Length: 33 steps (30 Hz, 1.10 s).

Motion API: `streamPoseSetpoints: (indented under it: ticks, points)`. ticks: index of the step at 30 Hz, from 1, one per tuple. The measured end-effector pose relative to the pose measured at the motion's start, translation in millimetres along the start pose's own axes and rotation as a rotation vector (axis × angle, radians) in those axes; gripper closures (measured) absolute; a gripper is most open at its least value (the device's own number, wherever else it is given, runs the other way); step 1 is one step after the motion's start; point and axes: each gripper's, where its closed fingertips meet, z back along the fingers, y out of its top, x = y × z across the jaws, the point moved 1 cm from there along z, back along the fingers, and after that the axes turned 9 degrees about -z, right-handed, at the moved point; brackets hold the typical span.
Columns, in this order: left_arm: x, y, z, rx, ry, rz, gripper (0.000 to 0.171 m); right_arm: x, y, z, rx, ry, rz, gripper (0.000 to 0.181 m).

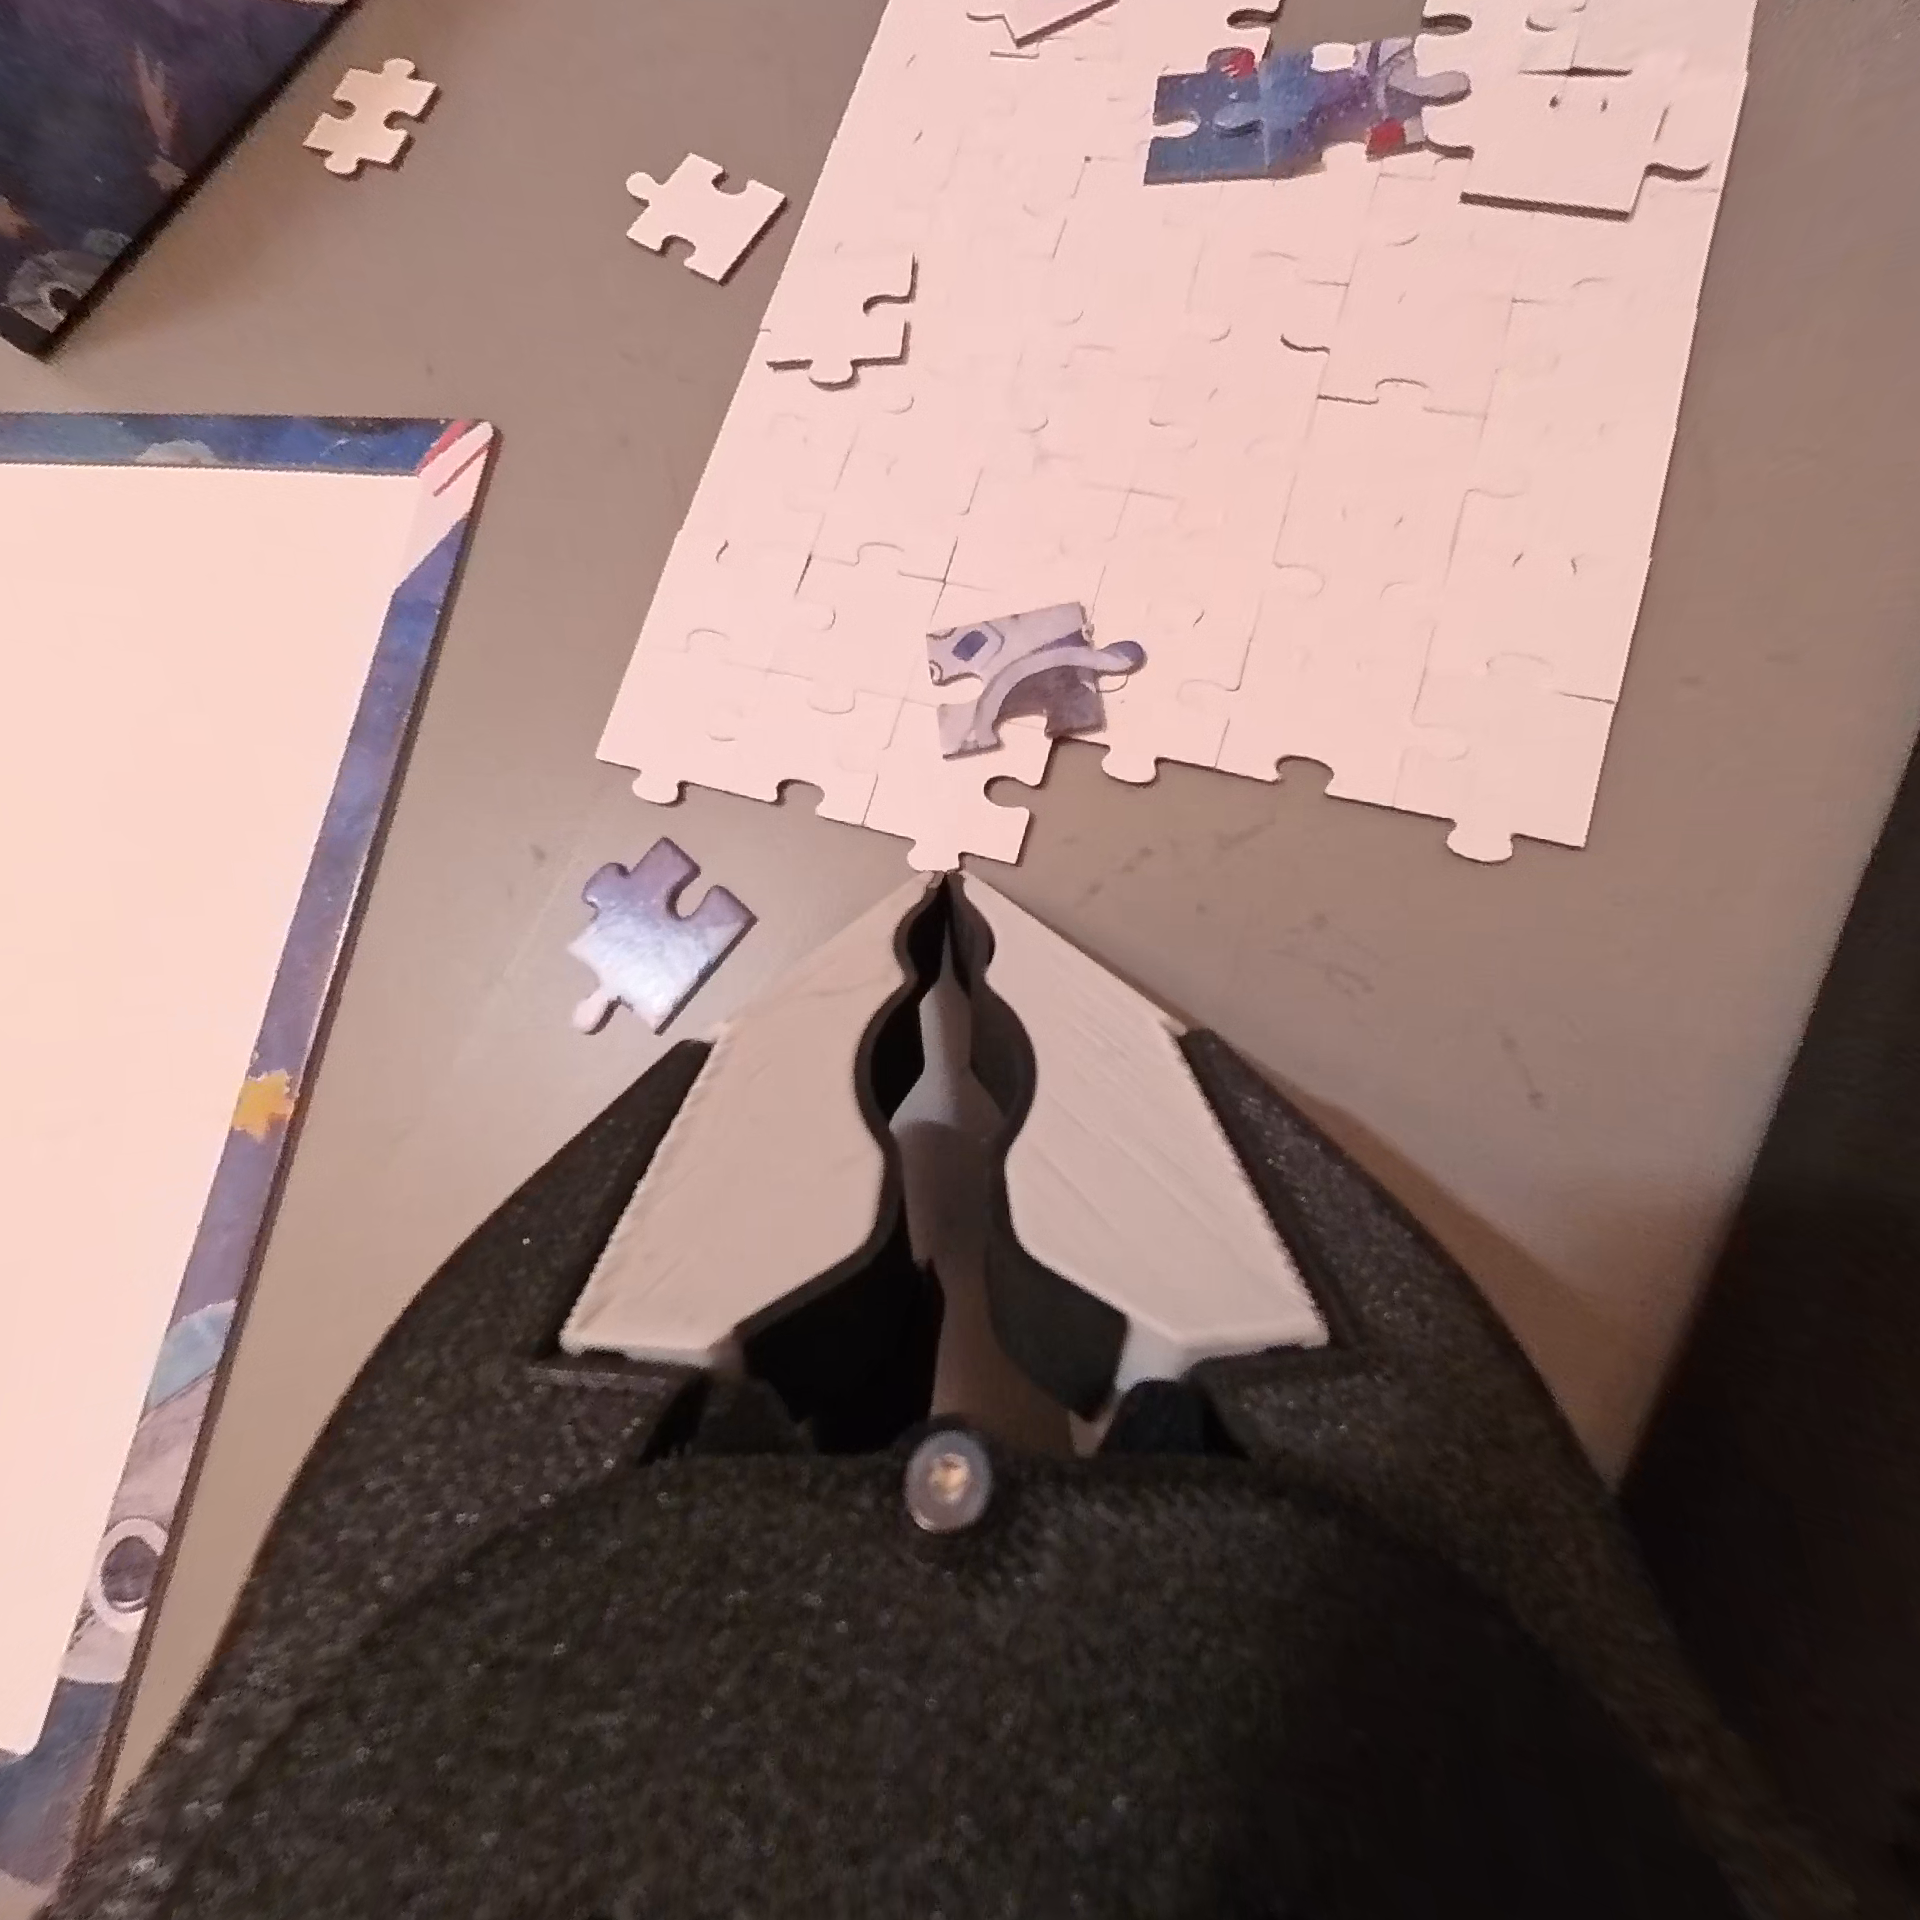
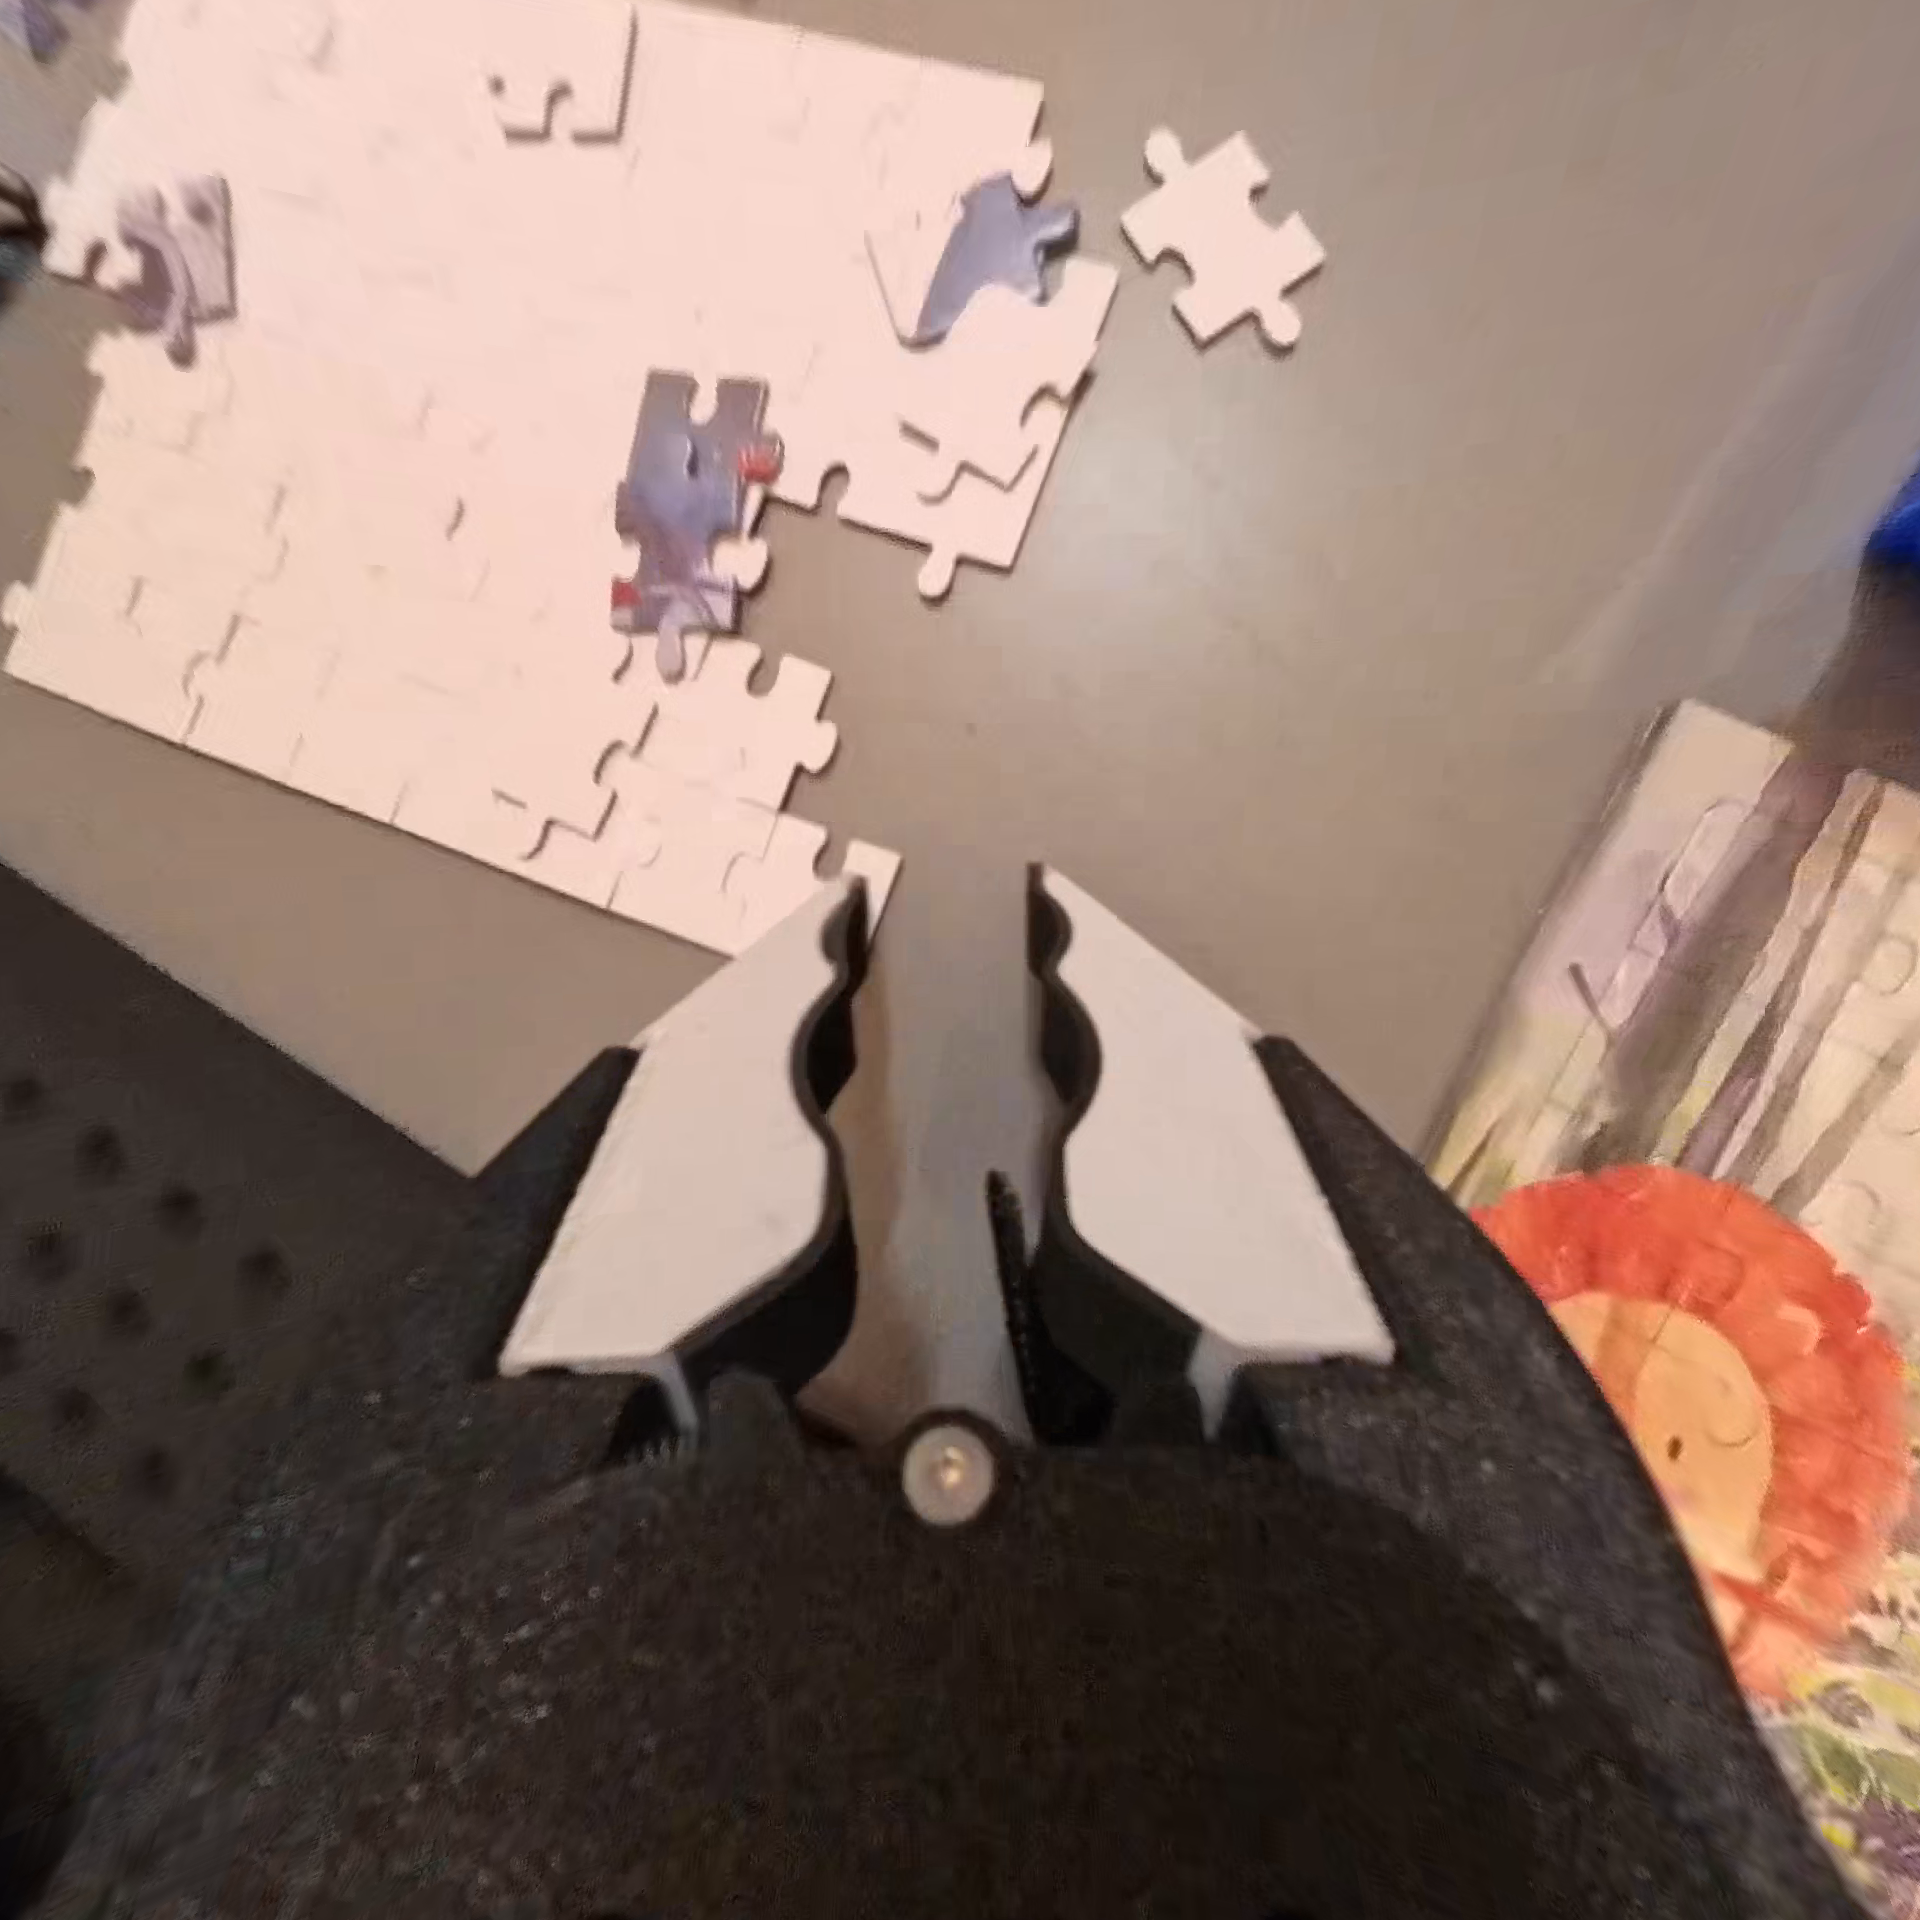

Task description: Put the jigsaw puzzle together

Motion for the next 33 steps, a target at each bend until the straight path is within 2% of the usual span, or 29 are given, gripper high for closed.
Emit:
streamPoseSetpoints:
  ticks: [1, 3, 6, 9, 11, 12, 14, 15, 16, 19, 21, 24, 25, 26, 27, 28, 30, 33]
  points:
    - [0, 0, 0, 0.000, 0.003, -0.004, 0.171, -7, -7, 0, -0.005, 0.019, 0.012, 0.134]
    - [0, 0, 0, 0.001, 0.003, -0.004, 0.171, -30, -12, 2, 0.038, 0.092, 0.084, 0.116]
    - [0, 0, 0, 0.003, -0.004, 0.006, 0.171, -23, -17, -1, 0.063, -0.060, 0.261, 0.104]
    - [0, 0, 0, 0.003, -0.006, 0.008, 0.171, -24, -14, -1, 0.009, -0.042, 0.385, 0.106]
    - [0, 0, 1, 0.003, -0.005, 0.006, 0.171, -36, -16, -9, -0.064, 0.116, 0.364, 0.110]
    - [0, 0, 1, 0.002, -0.006, 0.005, 0.171, -44, -14, -9, -0.076, 0.213, 0.353, 0.118]
    - [0, 0, 0, 0.001, -0.007, 0.006, 0.171, -55, -14, -8, -0.140, 0.335, 0.306, 0.126]
    - [0, 0, 1, 0.001, -0.006, 0.007, 0.171, -63, -12, -8, -0.145, 0.381, 0.302, 0.137]
    - [0, 0, 1, -0.001, 0.000, 0.006, 0.171, -72, -16, -9, -0.176, 0.413, 0.309, 0.134]
    - [-1, -1, 1, -0.005, 0.009, 0.001, 0.171, -70, -13, -11, -0.169, 0.346, 0.347, 0.139]
    - [-1, -1, 1, -0.004, 0.007, 0.001, 0.171, -77, -17, -6, -0.179, 0.384, 0.321, 0.126]
    - [-1, -1, 1, -0.005, 0.012, -0.004, 0.171, -85, -22, -2, -0.151, 0.432, 0.264, 0.117]
    - [-1, -1, 1, -0.005, 0.012, -0.007, 0.171, -91, -20, 1, -0.122, 0.479, 0.231, 0.116]
    - [-1, 0, 1, -0.004, 0.015, -0.010, 0.171, -112, -12, 13, -0.058, 0.634, 0.185, 0.140]
    - [0, 0, 1, -0.006, 0.019, -0.017, 0.171, -131, 0, 26, 0.008, 0.778, 0.138, 0.135]
    - [0, 0, 1, -0.009, 0.024, -0.025, 0.171, -136, 8, 28, 0.037, 0.815, 0.096, 0.134]
    - [0, 0, 1, -0.010, 0.031, -0.030, 0.171, -125, 8, 14, -0.010, 0.695, 0.126, 0.126]
    - [0, -1, 2, -0.008, 0.039, -0.033, 0.171, -88, 4, 2, -0.023, 0.429, 0.218, 0.125]
